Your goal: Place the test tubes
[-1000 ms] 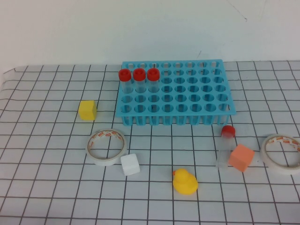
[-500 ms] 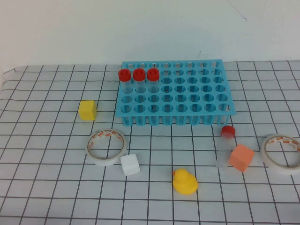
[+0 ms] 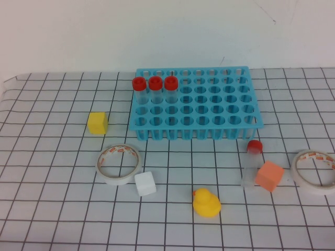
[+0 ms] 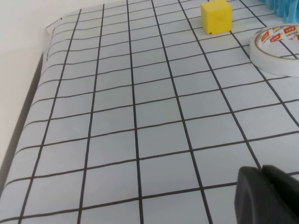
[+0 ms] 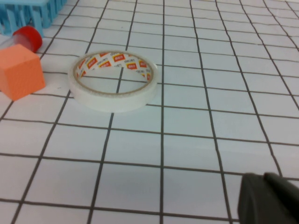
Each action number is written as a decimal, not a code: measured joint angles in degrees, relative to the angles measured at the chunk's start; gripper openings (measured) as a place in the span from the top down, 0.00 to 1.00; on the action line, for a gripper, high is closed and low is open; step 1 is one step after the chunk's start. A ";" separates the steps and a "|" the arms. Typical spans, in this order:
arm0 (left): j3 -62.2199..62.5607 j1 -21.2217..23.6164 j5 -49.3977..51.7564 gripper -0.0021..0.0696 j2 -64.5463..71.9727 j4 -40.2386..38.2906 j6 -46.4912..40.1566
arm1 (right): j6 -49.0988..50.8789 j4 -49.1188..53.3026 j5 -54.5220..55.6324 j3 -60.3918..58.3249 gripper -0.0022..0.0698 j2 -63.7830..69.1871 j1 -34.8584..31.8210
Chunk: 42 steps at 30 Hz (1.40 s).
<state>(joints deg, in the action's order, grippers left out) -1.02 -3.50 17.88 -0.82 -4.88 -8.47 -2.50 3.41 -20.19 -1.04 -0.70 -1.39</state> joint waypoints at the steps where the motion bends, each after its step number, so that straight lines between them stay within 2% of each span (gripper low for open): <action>1: 0.00 0.00 0.00 0.97 0.00 0.15 0.00 | 0.00 0.00 0.00 0.00 0.97 0.00 0.00; 5: 0.00 0.00 -1.39 0.97 0.00 0.40 0.00 | 0.00 0.00 0.90 0.00 0.97 0.00 0.00; 8: -0.11 0.00 -6.37 0.97 0.00 0.63 0.00 | 0.00 0.12 5.35 -0.51 0.97 0.00 0.00; 17: -0.11 0.00 -44.65 0.97 0.00 0.63 0.00 | -0.93 0.15 40.37 -0.61 0.97 0.00 0.00; 20: -0.11 0.00 -54.29 0.97 0.00 0.63 0.00 | -0.89 0.24 52.40 -0.61 0.97 0.00 0.00; 24: -0.11 0.00 -61.66 0.97 0.00 0.63 0.00 | 0.03 0.24 63.79 -0.61 0.97 0.00 0.00; 28: -0.11 0.00 -65.23 0.97 0.00 0.63 0.00 | 0.06 -0.39 66.47 -0.51 0.97 -0.08 0.00; 32: -0.11 0.00 -64.90 0.97 0.00 0.74 1.46 | -0.20 -1.75 64.88 -0.51 0.97 -0.08 0.00; 34: 0.46 0.00 -61.37 0.97 0.00 0.74 3.94 | -1.75 -3.95 60.91 0.73 0.97 -0.08 0.00; 38: 8.16 0.00 -40.99 0.97 0.00 0.62 6.62 | -8.38 -9.66 45.78 8.73 0.97 -0.08 0.00; 42: 20.41 0.00 -21.85 0.97 1.92 1.07 6.72 | -16.52 -10.81 35.85 17.66 0.97 1.03 0.00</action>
<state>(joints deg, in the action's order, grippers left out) 19.39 -3.50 -3.97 1.09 -3.81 -1.75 -19.02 -7.40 15.66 16.62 0.33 -1.39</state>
